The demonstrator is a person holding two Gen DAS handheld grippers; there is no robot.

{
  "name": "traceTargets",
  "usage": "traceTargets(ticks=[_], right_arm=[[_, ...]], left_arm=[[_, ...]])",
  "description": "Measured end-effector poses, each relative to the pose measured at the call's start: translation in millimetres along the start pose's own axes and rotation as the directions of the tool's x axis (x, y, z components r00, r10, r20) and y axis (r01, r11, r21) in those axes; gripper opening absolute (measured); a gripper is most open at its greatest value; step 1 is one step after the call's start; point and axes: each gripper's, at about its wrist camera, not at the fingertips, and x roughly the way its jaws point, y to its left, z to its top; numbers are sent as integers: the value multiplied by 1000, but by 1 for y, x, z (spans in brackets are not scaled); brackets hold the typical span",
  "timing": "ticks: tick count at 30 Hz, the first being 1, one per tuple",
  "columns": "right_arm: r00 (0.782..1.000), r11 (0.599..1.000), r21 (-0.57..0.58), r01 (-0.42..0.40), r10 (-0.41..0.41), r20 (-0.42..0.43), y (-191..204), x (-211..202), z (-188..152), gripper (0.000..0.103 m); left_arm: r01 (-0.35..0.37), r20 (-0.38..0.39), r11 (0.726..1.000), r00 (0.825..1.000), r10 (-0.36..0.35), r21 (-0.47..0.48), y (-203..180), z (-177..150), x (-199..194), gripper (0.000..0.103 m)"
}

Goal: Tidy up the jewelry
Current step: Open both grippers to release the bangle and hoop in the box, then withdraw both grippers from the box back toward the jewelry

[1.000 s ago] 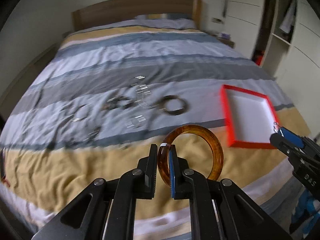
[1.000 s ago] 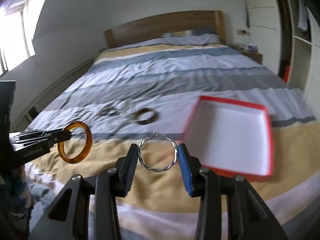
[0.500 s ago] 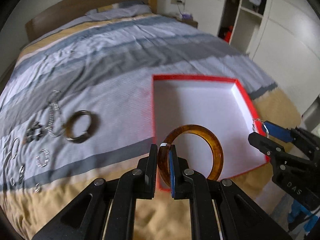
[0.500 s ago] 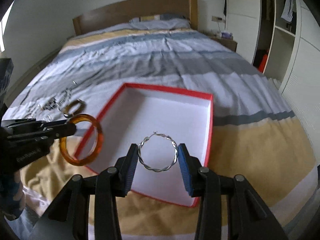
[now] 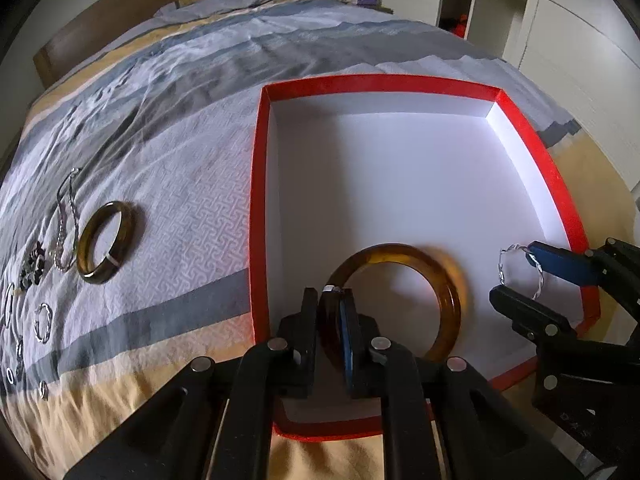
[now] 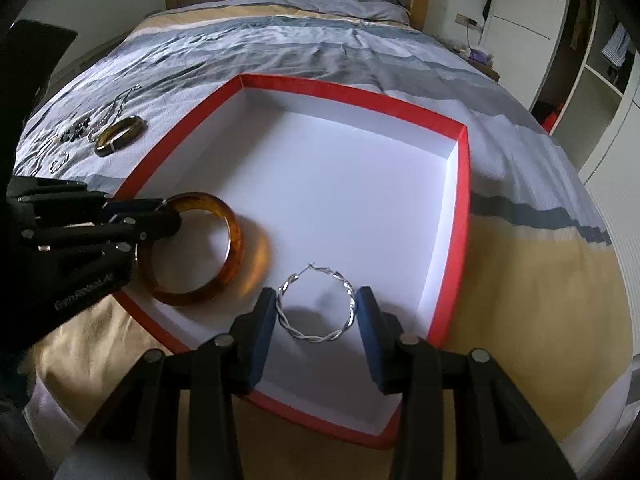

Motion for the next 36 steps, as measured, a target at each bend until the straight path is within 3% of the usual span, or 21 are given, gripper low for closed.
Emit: traceTargets(ticks=[11, 18, 23, 25, 28, 36], right_arm=[[994, 997, -62, -47, 41, -105, 1, 1, 9, 39], [991, 996, -69, -53, 44, -128, -2, -12, 6, 43], [991, 997, -18, -70, 67, -116, -7, -25, 5, 43], [993, 997, -3, -72, 72, -95, -8, -35, 3, 44], [995, 997, 24, -68, 69, -68, -12, -53, -5, 44], [998, 990, 129, -59, 55, 33, -20, -115, -34, 44]], left_arm=[[-57, -60, 998, 997, 58, 16, -3, 5, 3, 12], [-28, -69, 1000, 997, 28, -3, -2, 9, -1, 13], [-2, -47, 1000, 999, 2, -1, -8, 5, -16, 25], [4, -19, 1000, 1000, -4, 2, -10, 4, -30, 40], [17, 28, 1000, 999, -16, -17, -5, 2, -54, 50], [56, 89, 997, 995, -51, -52, -2, -31, -117, 57]])
